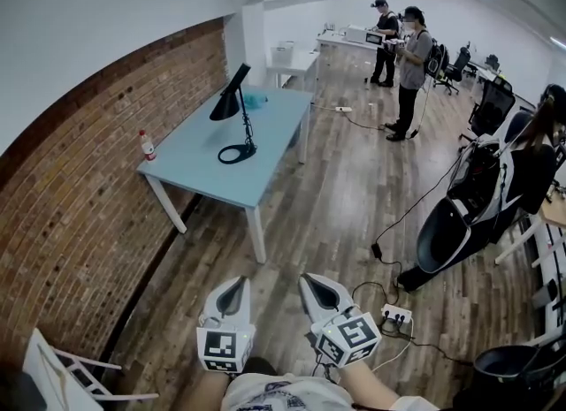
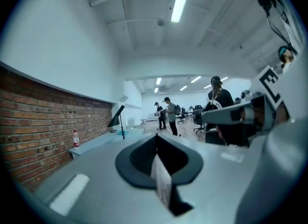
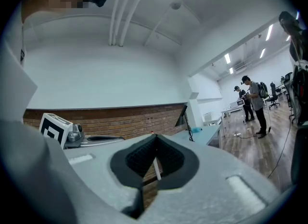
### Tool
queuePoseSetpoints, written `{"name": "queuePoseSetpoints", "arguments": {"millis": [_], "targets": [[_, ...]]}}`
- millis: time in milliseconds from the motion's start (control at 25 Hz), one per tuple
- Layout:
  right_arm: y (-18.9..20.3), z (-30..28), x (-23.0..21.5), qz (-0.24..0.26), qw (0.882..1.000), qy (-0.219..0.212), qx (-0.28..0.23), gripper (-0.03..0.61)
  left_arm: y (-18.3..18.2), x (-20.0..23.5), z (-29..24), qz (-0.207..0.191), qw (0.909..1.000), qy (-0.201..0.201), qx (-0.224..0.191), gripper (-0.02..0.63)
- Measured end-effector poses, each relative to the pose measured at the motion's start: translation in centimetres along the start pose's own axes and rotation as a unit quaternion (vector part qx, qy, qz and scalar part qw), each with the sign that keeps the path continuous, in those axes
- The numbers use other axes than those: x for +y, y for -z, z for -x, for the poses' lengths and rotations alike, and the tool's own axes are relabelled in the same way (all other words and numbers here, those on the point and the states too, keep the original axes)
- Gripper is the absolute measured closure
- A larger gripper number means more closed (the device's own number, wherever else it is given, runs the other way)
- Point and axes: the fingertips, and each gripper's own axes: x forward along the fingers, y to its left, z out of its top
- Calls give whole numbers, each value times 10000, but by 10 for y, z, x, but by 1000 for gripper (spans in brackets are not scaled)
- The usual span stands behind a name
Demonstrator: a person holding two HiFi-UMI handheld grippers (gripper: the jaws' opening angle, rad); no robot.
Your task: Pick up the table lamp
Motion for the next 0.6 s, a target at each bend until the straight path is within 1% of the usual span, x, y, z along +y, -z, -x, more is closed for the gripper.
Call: {"name": "queuePoseSetpoints", "arguments": {"millis": [200, 360, 600], "targets": [[3, -3, -10, -88, 9999, -23, 54, 580, -4, -1, -6, -39, 10000, -24, -22, 621], [7, -15, -16, -127, 9998, -63, 116, 580, 2, 7, -15, 39, 10000, -50, 26, 621], [12, -47, -45, -172, 9996, 17, 212, 580, 8, 24, -57, 66, 10000, 24, 42, 621]]}}
